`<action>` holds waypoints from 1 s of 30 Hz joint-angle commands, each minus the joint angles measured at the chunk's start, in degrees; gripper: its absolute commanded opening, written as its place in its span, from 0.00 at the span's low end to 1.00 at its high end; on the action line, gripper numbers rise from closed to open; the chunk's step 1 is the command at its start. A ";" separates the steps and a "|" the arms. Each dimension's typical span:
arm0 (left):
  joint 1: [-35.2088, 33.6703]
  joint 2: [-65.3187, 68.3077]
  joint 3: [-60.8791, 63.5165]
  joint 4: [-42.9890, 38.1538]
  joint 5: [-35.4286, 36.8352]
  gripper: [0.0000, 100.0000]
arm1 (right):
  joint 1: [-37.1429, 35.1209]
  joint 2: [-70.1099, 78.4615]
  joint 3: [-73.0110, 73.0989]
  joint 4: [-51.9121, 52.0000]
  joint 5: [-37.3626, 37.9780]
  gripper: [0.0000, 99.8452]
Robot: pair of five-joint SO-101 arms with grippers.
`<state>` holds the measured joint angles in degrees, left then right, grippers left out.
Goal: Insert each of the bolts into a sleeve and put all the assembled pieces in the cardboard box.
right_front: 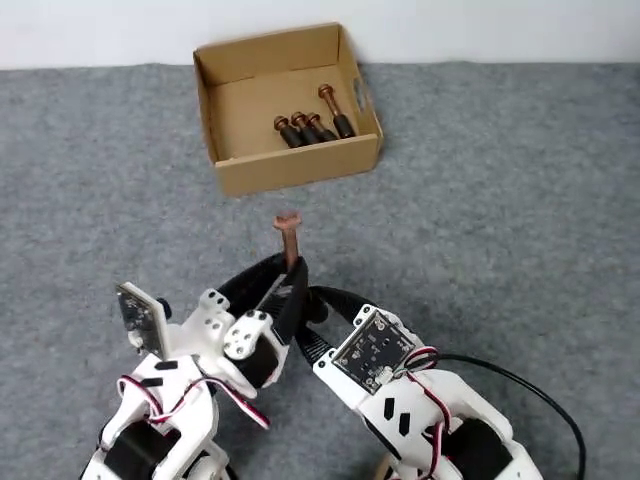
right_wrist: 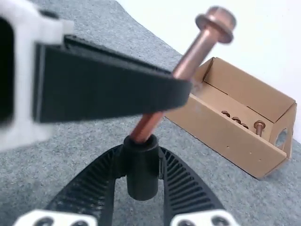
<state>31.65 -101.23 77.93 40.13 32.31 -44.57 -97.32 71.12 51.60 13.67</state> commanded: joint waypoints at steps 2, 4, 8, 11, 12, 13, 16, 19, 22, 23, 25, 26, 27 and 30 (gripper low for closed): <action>-1.58 -0.09 -0.92 -2.90 -0.35 0.00 | -0.04 -0.92 -4.48 -1.71 0.53 0.01; -1.58 -0.18 -1.27 -2.90 -0.26 0.00 | -0.04 -0.92 -4.48 -1.71 0.53 0.01; -1.58 0.09 -2.77 -2.99 -0.18 0.00 | -0.04 -0.92 -4.48 -1.71 0.53 0.01; -1.93 0.09 -3.03 -0.62 -0.79 0.00 | 0.22 -0.92 -4.48 -1.54 0.53 0.01; -2.90 0.18 -3.47 1.76 -1.49 0.00 | 0.31 -0.92 -4.48 -1.45 0.53 0.01; -4.04 0.18 -3.91 4.92 -2.29 0.00 | 0.57 -0.92 -4.48 -1.36 0.53 0.01; -9.14 -0.18 -4.53 14.42 -4.66 0.00 | 3.38 -0.92 -4.48 -0.75 0.35 0.01; -14.24 0.09 -4.26 19.78 -6.86 0.00 | 6.64 -0.92 -4.40 -0.57 0.26 0.01; -17.23 0.18 -2.51 21.01 -8.26 0.00 | 9.19 -0.92 -4.40 -0.57 0.18 0.01; -17.76 0.18 -1.89 21.19 -8.88 0.00 | 10.07 -0.92 -4.40 -0.57 0.18 0.01; -18.29 0.26 -1.10 21.27 -9.93 0.00 | 12.35 -0.92 -4.40 0.48 0.18 0.01; -18.46 0.35 -1.10 21.36 -10.02 0.00 | 13.49 -0.92 -4.40 1.36 0.00 0.01; -18.46 0.97 -1.27 21.89 -10.02 0.00 | 14.81 -0.92 -4.57 2.24 -0.88 0.01; -18.99 6.33 -3.30 22.86 -10.02 0.00 | 19.03 -0.40 -7.12 5.93 -5.98 0.01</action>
<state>13.54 -99.12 77.32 62.64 22.99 -29.36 -97.67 69.10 55.12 11.38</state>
